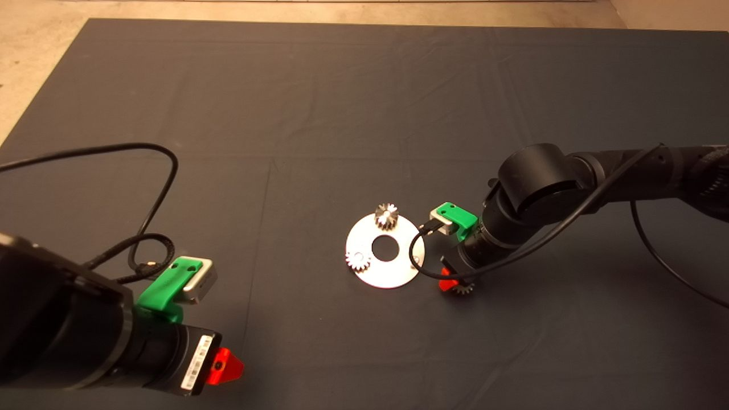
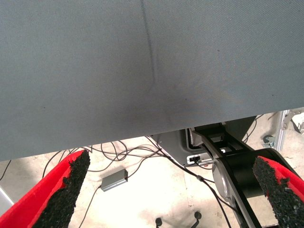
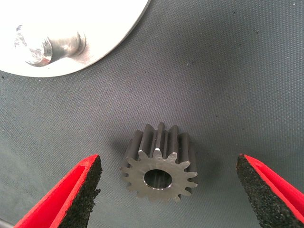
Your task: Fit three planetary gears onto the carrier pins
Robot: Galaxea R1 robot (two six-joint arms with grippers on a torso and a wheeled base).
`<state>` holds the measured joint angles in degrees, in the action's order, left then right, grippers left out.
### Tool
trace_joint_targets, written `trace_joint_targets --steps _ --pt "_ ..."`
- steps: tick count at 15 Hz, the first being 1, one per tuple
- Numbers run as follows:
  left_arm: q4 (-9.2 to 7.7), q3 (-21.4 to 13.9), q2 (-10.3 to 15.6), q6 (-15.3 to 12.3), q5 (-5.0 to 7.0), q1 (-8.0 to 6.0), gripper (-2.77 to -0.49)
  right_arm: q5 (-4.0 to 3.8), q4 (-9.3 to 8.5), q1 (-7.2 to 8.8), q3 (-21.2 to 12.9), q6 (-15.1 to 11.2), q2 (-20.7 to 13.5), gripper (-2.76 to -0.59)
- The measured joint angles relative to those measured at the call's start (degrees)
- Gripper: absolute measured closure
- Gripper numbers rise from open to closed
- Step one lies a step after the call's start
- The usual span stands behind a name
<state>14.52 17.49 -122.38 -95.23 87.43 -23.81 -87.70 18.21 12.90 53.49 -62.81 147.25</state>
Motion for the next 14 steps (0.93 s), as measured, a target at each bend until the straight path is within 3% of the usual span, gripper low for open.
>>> trace_joint_targets --steps 14 --pt "-0.38 0.0 0.2 0.41 0.0 0.0 -2.48 0.01 0.0 -0.02 -0.02 -0.04 -0.12 -2.09"
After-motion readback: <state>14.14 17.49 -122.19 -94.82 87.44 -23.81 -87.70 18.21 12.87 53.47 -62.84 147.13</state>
